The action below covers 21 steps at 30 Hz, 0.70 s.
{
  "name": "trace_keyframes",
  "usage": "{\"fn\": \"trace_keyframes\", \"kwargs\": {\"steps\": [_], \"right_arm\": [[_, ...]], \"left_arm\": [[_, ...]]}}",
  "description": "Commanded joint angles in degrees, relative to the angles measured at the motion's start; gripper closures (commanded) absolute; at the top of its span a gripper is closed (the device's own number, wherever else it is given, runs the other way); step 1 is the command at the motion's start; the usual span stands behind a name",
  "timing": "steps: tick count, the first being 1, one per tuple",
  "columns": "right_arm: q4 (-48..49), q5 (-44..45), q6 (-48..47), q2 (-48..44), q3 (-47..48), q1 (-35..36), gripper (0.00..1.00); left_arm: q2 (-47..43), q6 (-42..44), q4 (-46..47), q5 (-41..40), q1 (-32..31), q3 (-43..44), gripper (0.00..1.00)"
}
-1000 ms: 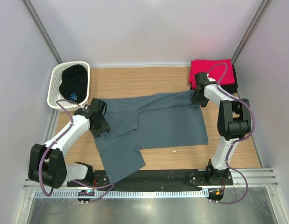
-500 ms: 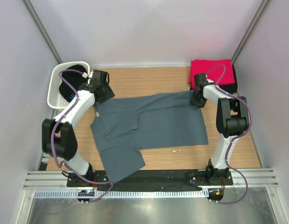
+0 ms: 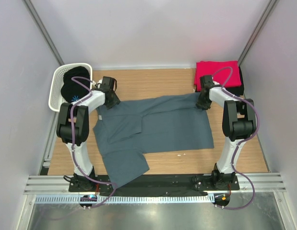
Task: Fold and stack the t-shirts
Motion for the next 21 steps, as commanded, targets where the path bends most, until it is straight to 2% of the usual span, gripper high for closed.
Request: {"fn": "trace_keyframes", "kwargs": {"steps": [1, 10, 21], "right_arm": [[1.15, 0.17, 0.29, 0.34, 0.86, -0.47, 0.7], [-0.34, 0.96, 0.21, -0.63, 1.38, -0.91, 0.99], [-5.18, 4.12, -5.94, -3.09, 4.72, -1.26, 0.99]], "left_arm": [[0.77, -0.6, 4.1, -1.61, 0.56, 0.79, 0.57], [2.35, -1.04, 0.95, -3.37, 0.83, -0.26, 0.58], [2.97, -0.42, -1.0, -5.3, 1.79, -1.05, 0.6]]}}
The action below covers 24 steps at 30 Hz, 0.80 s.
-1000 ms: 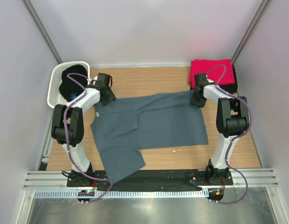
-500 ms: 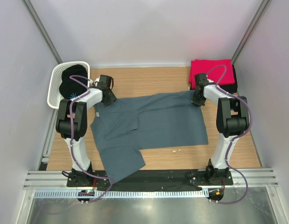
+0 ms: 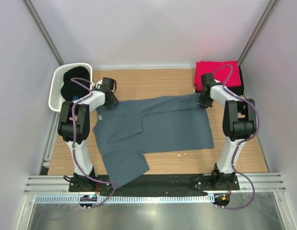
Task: Fold and stack the t-shirts
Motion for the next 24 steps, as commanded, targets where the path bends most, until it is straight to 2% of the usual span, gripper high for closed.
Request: {"fn": "trace_keyframes", "kwargs": {"steps": [1, 9, 10, 12, 13, 16, 24], "right_arm": [[-2.29, 3.68, -5.06, -3.42, 3.24, -0.69, 0.99], [-1.15, 4.65, -9.12, -4.04, 3.77, -0.78, 0.96], [-1.41, 4.74, -9.03, -3.86, 3.94, -0.87, 0.92], [-2.11, 2.74, -8.07, -3.94, 4.03, -0.96, 0.78], [-2.12, 1.94, -7.81, -4.38, 3.77, -1.05, 0.68], [-1.86, -2.19, -6.32, -6.74, 2.72, -1.13, 0.57], [0.78, -8.7, -7.1, -7.03, 0.17, -1.22, 0.59]], "left_arm": [[0.89, 0.1, -1.96, -3.46, 0.99, -0.97, 0.59], [1.33, 0.63, -2.05, -3.2, 1.25, -1.41, 0.6], [1.33, 0.72, -2.04, -3.03, 1.25, -1.58, 0.6], [1.42, 0.89, -1.87, -2.5, 1.25, -1.67, 0.6], [1.33, 1.15, -1.69, -2.32, 1.25, -1.85, 0.61], [0.98, 1.86, -1.26, -1.88, 1.25, -2.02, 0.61], [0.72, 2.83, -0.81, -1.09, 1.25, -2.37, 0.61]]}}
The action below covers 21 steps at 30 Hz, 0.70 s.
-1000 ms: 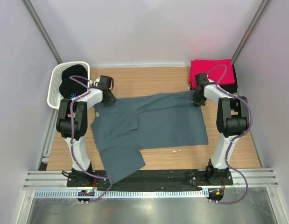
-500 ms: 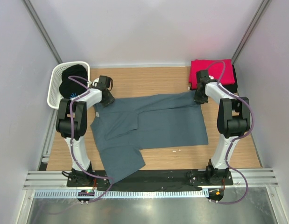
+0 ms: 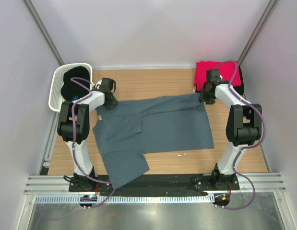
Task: Fold and stack the t-shirts
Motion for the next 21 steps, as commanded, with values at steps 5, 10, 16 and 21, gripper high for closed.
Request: {"fn": "trace_keyframes", "kwargs": {"steps": [5, 10, 16, 21], "right_arm": [[2.14, -3.76, -1.31, -0.13, -1.87, 0.0, 0.64], [0.38, -1.64, -2.63, 1.71, -0.82, 0.0, 0.64], [0.2, -1.11, -2.37, 4.52, -0.56, -0.08, 0.66], [0.82, 1.34, -1.58, 5.41, -0.29, -0.09, 0.83]], "left_arm": [[0.52, 1.87, -0.95, -0.76, 0.75, -1.94, 0.61], [0.52, 2.04, -1.03, -0.76, 0.75, -1.59, 0.61], [0.7, 2.04, -1.29, -0.76, 0.75, -1.59, 0.61], [0.78, 2.22, -1.47, -1.12, 0.75, -1.41, 0.61]]}}
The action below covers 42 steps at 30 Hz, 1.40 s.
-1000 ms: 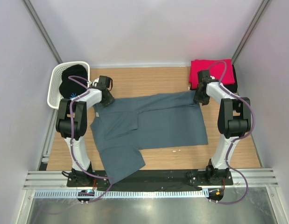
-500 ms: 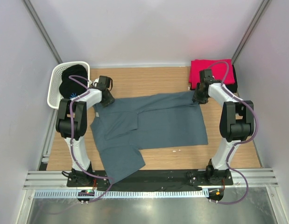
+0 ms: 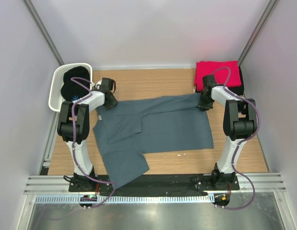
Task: Fold and stack the t-shirts
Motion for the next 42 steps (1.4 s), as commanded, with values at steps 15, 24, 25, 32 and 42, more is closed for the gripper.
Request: {"fn": "trace_keyframes", "kwargs": {"steps": [15, 24, 25, 32, 42], "right_arm": [[-1.62, 11.75, -2.88, -6.98, 4.23, -0.13, 0.99], [0.93, 16.6, -4.73, -3.73, 1.85, -0.13, 0.99], [0.85, 16.42, -4.55, -3.12, 1.94, -0.13, 0.99], [-1.61, 12.82, -3.41, -3.02, 3.87, -0.13, 0.76], [-2.5, 5.0, 2.29, -3.73, 7.12, -0.3, 0.58]], "left_arm": [[1.49, 1.78, -2.22, -2.17, 0.83, -1.3, 0.61], [1.75, 2.22, -2.48, -2.17, 0.83, -1.21, 0.61], [1.75, 2.4, -2.48, -2.17, 0.75, -1.21, 0.61], [1.66, 3.54, -2.31, -1.82, 0.83, -1.13, 0.6], [1.4, 6.0, -2.22, -0.59, 0.83, -0.25, 0.58]]}}
